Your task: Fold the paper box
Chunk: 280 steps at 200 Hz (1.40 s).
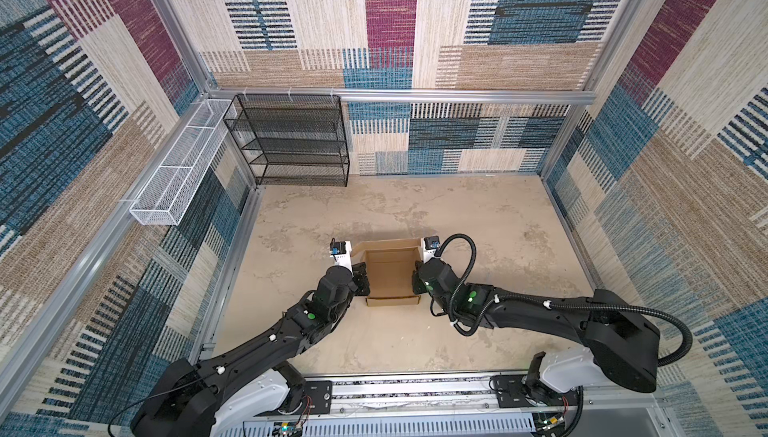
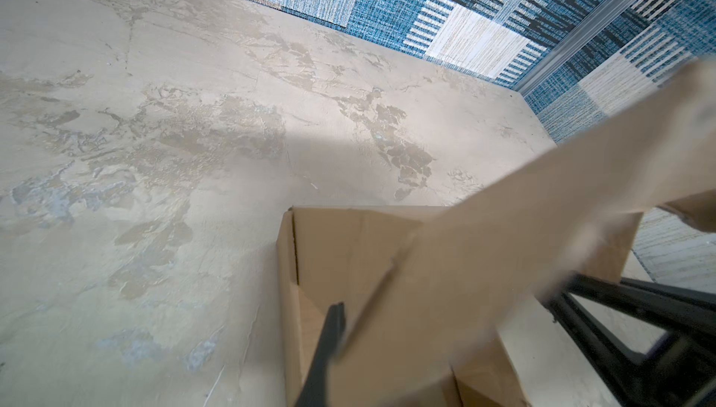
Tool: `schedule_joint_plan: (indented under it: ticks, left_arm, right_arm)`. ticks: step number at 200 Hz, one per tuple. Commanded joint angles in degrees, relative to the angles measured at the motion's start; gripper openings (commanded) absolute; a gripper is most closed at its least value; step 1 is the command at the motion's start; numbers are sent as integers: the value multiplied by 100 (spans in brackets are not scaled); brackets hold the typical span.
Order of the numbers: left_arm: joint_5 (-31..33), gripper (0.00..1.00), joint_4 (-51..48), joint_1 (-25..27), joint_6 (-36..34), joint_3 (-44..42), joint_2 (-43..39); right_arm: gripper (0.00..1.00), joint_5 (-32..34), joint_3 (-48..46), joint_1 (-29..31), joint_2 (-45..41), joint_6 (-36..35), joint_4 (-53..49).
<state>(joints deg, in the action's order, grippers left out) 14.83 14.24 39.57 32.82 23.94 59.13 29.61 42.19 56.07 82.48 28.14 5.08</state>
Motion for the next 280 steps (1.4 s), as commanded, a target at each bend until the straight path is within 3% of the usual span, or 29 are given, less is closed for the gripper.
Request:
schedule_joint_plan:
  ticks: [1, 151, 238, 280]
  left_arm:
    - [30, 0, -492, 37, 146, -83, -31]
    - [366, 0, -474, 270, 301, -376, -137]
    - [486, 0, -500, 323, 383, -531, -284]
    - [512, 0, -510, 332, 376, -517, -256]
  right_arm:
    - [11, 45, -42, 51, 21, 147, -8]
    - [20, 123, -401, 211, -212, 376, 2]
    - [40, 74, -658, 377, -683, 577, -268]
    - [45, 1, -1028, 444, -1286, 734, -488]
